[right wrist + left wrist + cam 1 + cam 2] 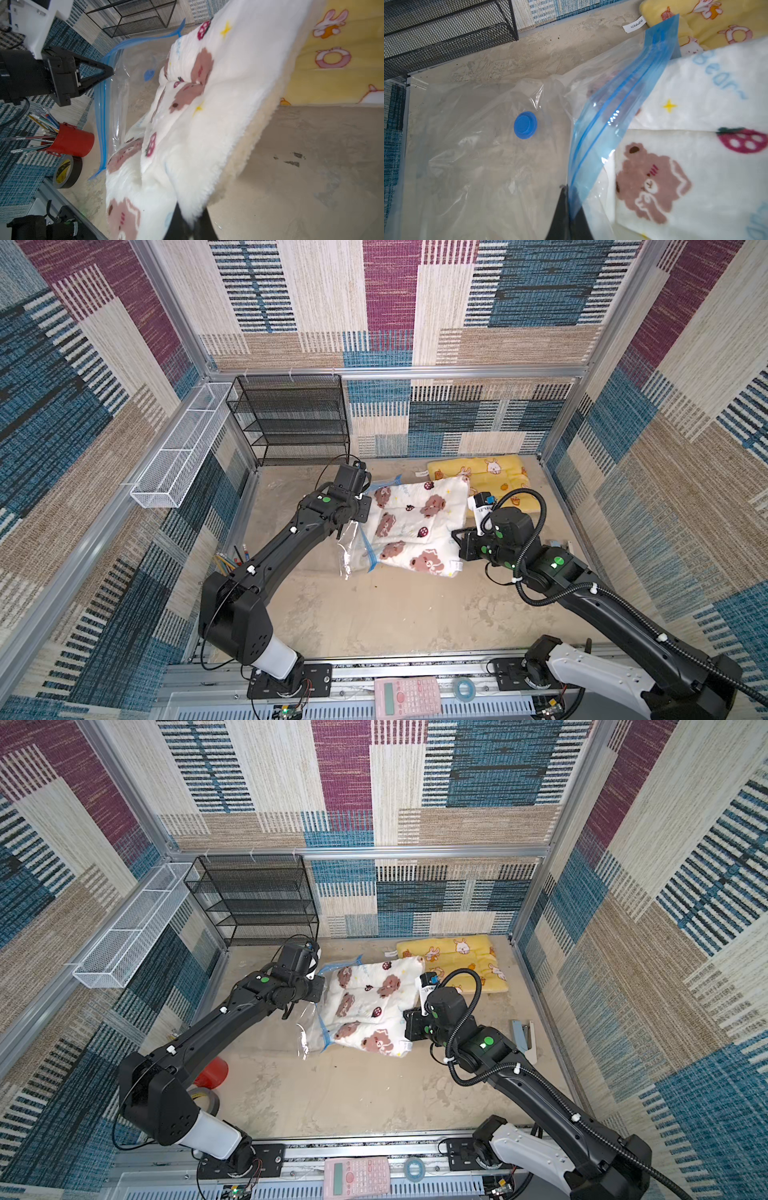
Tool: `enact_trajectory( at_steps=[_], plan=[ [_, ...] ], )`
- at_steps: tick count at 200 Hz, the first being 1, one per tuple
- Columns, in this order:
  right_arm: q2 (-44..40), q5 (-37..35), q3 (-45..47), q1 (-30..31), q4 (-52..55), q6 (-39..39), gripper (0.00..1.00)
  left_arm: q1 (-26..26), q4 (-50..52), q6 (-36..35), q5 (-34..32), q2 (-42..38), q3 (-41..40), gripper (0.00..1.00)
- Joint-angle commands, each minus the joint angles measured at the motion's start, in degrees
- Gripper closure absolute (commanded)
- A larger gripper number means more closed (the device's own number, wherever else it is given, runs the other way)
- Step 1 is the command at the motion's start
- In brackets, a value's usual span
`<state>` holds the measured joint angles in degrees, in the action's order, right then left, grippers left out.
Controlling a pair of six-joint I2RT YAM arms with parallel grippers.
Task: Take the blanket out of the vacuum bag
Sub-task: Take out the blanket from the vacuum bag.
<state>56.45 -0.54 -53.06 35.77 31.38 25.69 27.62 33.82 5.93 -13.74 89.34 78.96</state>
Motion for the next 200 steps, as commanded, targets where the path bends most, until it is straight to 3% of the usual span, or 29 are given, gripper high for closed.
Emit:
enact_trajectory(
  at_steps=[1,71,166,200],
  plan=[
    [0.6,-5.6,-0.3,-0.3,4.8,3.4,1.0,-0.2,-0.6,-1.8,-3.1,0.5,-0.1,1.0],
    [-0.6,-13.5,-4.3,-0.8,16.2,7.0,1.0,-0.1,-0.6,-2.1,-5.4,1.1,-0.3,1.0],
    [-3.1,-15.3,-16.0,-1.1,26.0,7.2,1.0,-0.2,-0.5,-2.2,-5.4,1.3,-0.1,1.0],
    [-4.6,-11.8,-18.4,-1.1,24.3,7.2,1.0,-0.1,-0.4,-1.7,-4.5,1.7,0.0,1.0]
  ],
)
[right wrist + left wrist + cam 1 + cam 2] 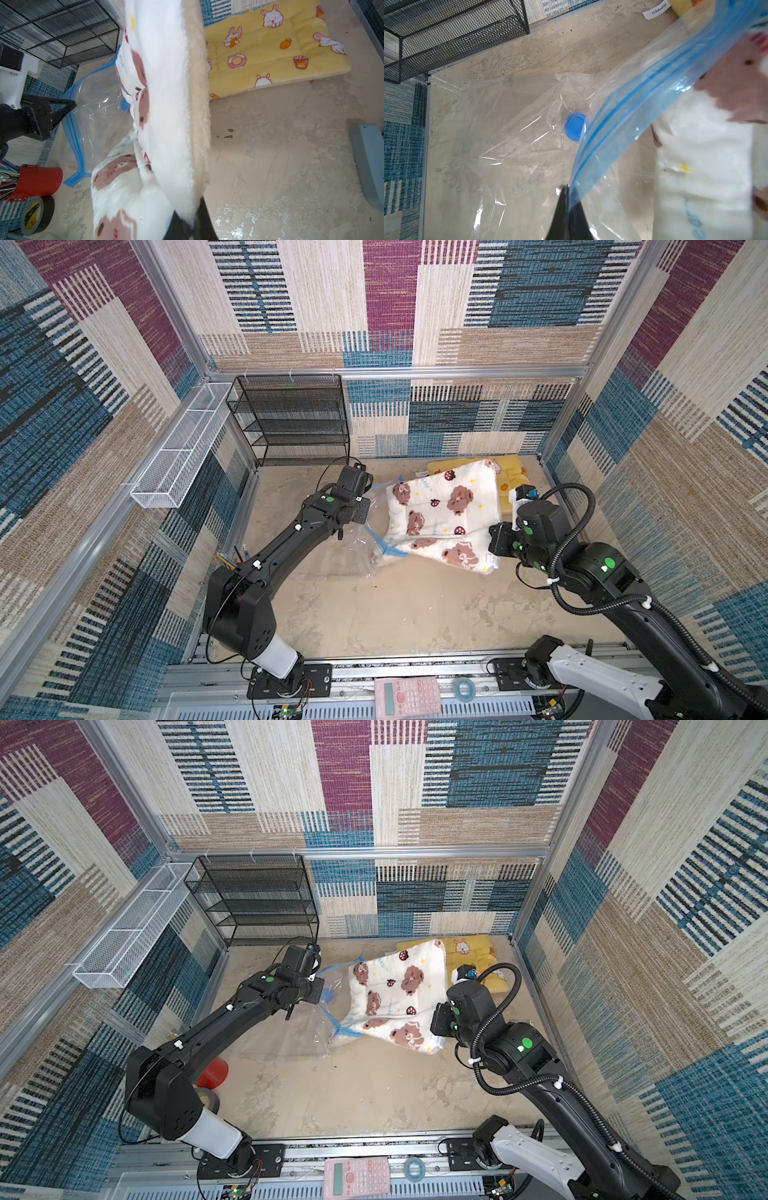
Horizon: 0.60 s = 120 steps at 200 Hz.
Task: Take the blanket out of the vacuum bag
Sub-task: Take out the blanket from the vacuum bag.
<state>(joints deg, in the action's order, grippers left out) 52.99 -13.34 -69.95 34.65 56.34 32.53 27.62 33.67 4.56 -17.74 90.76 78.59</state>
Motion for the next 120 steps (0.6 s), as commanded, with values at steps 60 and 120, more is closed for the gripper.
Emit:
enact_trajectory(
  at_steps=[60,120],
  plan=[
    [-1.4,7.9,-8.4,0.0,-5.1,-0.5,1.0,-0.2,0.2,-0.3,-0.3,0.6,0.8,1.0],
    [1.5,3.6,-19.4,0.0,-0.1,-3.3,1.0,-0.1,0.3,-0.3,-0.2,0.7,1.0,1.0]
  ],
)
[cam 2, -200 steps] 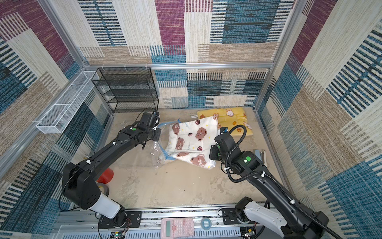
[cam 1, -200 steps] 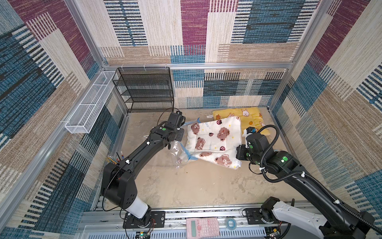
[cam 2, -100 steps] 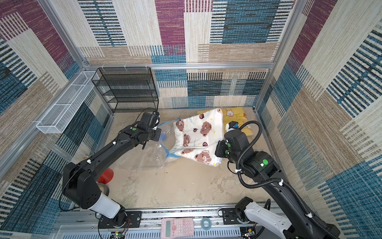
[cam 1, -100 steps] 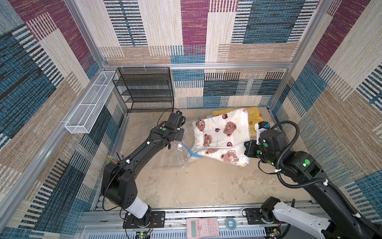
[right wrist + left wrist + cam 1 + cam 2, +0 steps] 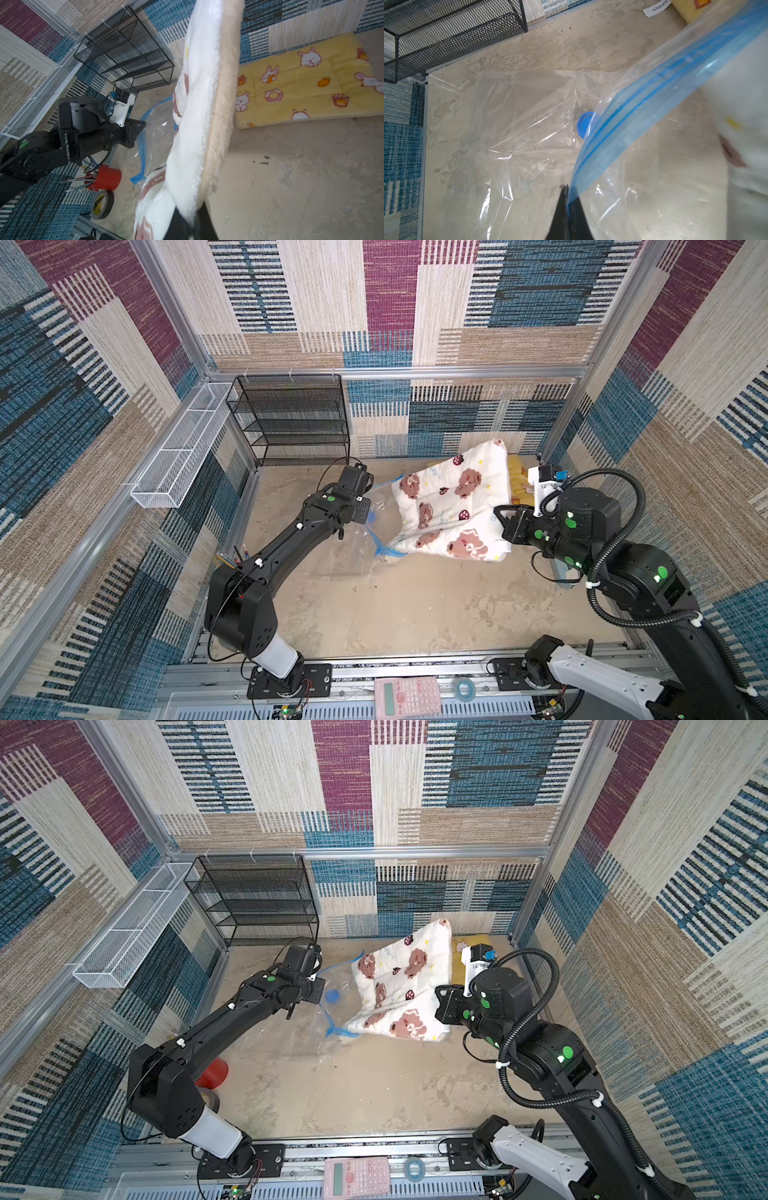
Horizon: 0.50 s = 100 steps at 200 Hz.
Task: Take the blanket out of the vacuum bag
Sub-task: Take out the blanket from the vacuum bag.
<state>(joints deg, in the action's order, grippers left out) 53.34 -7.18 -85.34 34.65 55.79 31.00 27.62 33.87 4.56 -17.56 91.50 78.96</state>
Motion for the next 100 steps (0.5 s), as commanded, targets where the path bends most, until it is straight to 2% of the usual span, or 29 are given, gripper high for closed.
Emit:
enact_trajectory(
  at_steps=[1,57,100],
  plan=[
    [1.1,-2.5,-4.2,0.0,0.5,-1.9,1.0,-0.1,0.1,-0.3,-0.4,0.0,0.6,1.0],
    [2.3,-2.0,-6.1,0.0,0.4,-3.2,1.0,-0.1,0.4,-0.2,-1.0,0.0,0.5,1.0],
    [4.1,-6.1,-8.4,0.0,0.4,-6.4,1.0,-0.1,0.9,-0.5,-3.3,0.4,0.9,1.0]
  ],
)
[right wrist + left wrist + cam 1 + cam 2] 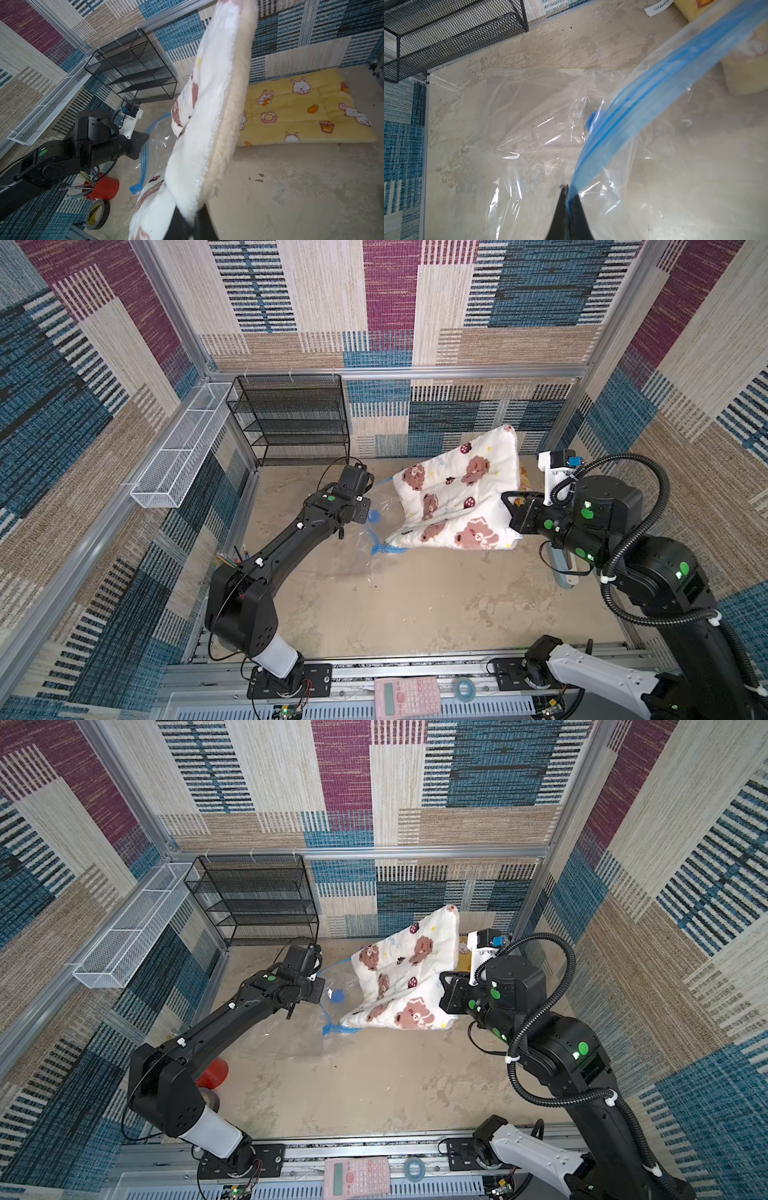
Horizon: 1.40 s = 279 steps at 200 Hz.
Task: Take the blanket out of the vacuum bag
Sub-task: Take out the blanket from the vacuum bag, then place the blanket at the center of the board.
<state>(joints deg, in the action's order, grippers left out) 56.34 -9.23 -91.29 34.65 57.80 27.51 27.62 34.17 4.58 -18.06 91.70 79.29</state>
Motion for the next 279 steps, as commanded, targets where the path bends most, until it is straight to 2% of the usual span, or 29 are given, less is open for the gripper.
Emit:
enact_trajectory(
  at_steps=[1,29,101,133,174,202,221,252,279],
  plan=[
    [1.2,-4.2,-2.5,0.0,-1.6,-3.1,1.0,-0.1,0.6,-0.5,-2.8,0.2,0.6,1.0],
    [3.9,-8.2,-7.2,0.0,-1.2,-6.0,1.0,-0.1,1.0,-0.8,-4.2,0.3,0.7,1.0],
    [5.8,-7.4,-14.3,0.0,-2.3,-8.8,1.0,-0.1,1.9,-0.2,-4.2,1.4,1.5,1.0],
    [6.6,-4.8,-12.9,0.0,-2.3,-9.2,1.0,-0.1,2.6,0.5,-4.3,1.6,2.1,1.0],
    [6.7,-0.7,-4.5,0.0,-7.1,-9.9,1.0,-0.4,2.8,0.0,-7.1,0.4,2.2,1.0],
    [7.1,6.3,4.6,0.0,-12.8,-8.4,1.0,-1.4,1.6,-0.6,-9.9,-2.3,1.1,1.0],
    [8.8,14.9,8.5,0.0,-18.1,-7.0,1.0,-2.9,1.1,-0.5,-10.8,-4.2,0.6,1.0],
    [12.6,30.0,7.8,0.0,-26.8,-6.1,1.0,-6.9,-0.5,0.7,-11.4,-8.2,-0.8,1.0],
    [13.3,35.3,6.7,0.0,-30.6,-5.7,1.0,-10.2,-2.0,1.7,-10.2,-11.2,-2.2,1.0]
  ],
)
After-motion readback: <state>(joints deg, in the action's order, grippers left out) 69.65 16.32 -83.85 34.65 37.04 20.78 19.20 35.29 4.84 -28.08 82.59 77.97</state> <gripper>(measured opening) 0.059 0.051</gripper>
